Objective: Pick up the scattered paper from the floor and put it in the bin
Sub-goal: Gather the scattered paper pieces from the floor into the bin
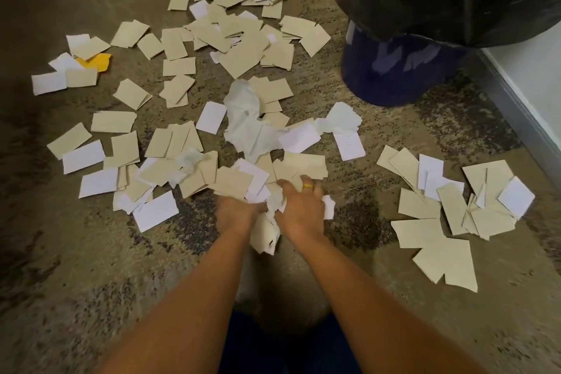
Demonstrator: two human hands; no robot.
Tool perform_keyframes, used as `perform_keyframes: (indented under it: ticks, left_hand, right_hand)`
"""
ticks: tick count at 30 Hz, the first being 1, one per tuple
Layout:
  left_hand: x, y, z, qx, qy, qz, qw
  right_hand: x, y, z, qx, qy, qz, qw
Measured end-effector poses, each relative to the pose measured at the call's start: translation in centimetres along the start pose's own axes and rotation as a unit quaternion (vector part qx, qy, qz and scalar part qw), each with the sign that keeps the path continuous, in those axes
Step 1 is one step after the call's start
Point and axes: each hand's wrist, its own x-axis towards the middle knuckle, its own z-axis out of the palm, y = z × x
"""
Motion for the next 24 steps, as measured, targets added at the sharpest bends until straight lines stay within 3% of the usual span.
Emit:
perform_keyframes:
  ticks: [10, 17, 24]
  left_hand:
    - [-2.3, 0.1, -2.3, -0.18, -0.07, 0.008, 0.981]
    - [-5.4, 4.4, -4.5, -0.204, -0.086, 0.082, 0.972]
    - [-9.6, 11.3, -6.7, -0.205, -0.088, 0.166, 0.961]
  right_hand:
    - [-0.6, -1.2, -2.0, 0.218, -0.079, 0.057, 0.971]
    - [-1.9, -1.8, -8.0, 0.235, -0.025, 0.015, 0.972]
    - [-3.4, -2.8, -15.3, 0.271, 0.084, -0.037, 0.958]
